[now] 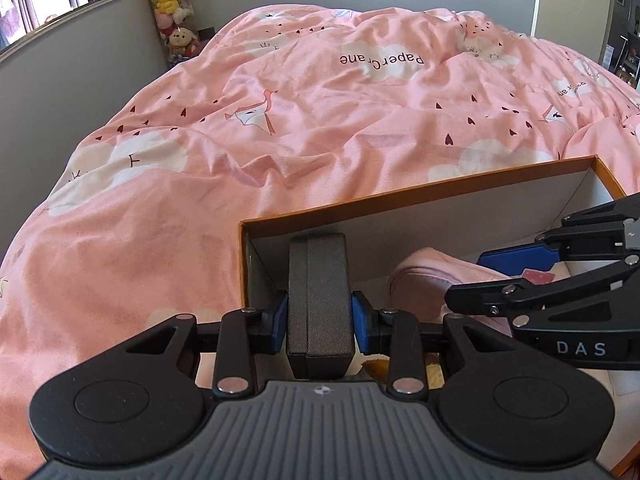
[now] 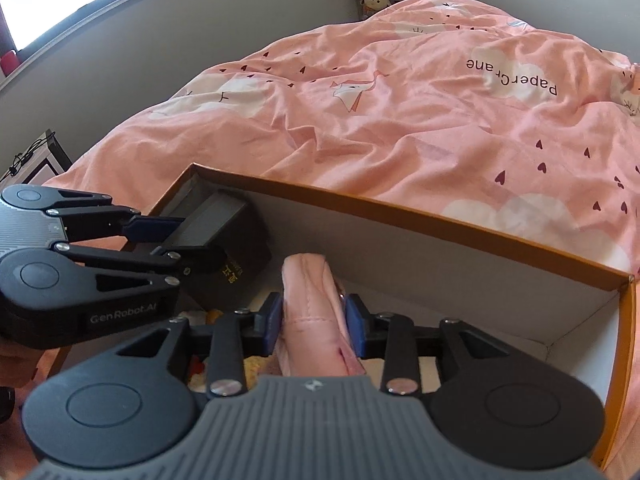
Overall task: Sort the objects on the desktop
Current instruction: 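Carry the black box with the left tool while the right tool carries the pouch into the box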
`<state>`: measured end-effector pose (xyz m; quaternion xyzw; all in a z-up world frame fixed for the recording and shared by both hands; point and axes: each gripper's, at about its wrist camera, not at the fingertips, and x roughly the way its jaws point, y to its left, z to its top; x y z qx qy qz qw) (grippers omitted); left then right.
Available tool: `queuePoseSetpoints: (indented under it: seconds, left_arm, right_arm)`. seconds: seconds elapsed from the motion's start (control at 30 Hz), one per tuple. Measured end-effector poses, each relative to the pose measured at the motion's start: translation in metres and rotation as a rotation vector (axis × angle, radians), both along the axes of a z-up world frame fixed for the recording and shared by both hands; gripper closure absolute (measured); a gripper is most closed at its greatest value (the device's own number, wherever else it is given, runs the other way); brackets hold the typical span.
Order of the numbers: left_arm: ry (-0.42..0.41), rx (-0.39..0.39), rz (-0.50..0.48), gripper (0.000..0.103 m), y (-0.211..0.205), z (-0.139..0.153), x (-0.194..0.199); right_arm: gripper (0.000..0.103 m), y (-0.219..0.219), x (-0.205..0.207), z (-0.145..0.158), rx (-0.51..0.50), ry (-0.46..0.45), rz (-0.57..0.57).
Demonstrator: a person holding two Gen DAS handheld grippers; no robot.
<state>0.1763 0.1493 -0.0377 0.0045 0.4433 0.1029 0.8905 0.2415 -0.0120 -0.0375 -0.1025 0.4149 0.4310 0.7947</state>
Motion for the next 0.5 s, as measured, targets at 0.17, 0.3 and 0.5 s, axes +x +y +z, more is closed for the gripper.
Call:
queuePoseSetpoints:
  seconds: [0.17, 0.3, 0.5]
  left_arm:
    - [0.005, 0.009, -0.020, 0.064, -0.004, -0.005, 0.000]
    - [0.003, 0.011, -0.018, 0.064, -0.006, -0.005, -0.002]
    - [-0.004, -0.001, -0.019, 0.063, -0.005, 0.001, -0.010]
  right_arm:
    - [0.041, -0.020, -0.010, 0.012, -0.011, -0.020, -0.019]
    - [0.037, -0.037, -0.016, 0.014, -0.058, -0.028, -0.041]
    - [0.036, -0.045, -0.011, 0.010, -0.084, -0.015, -0.065]
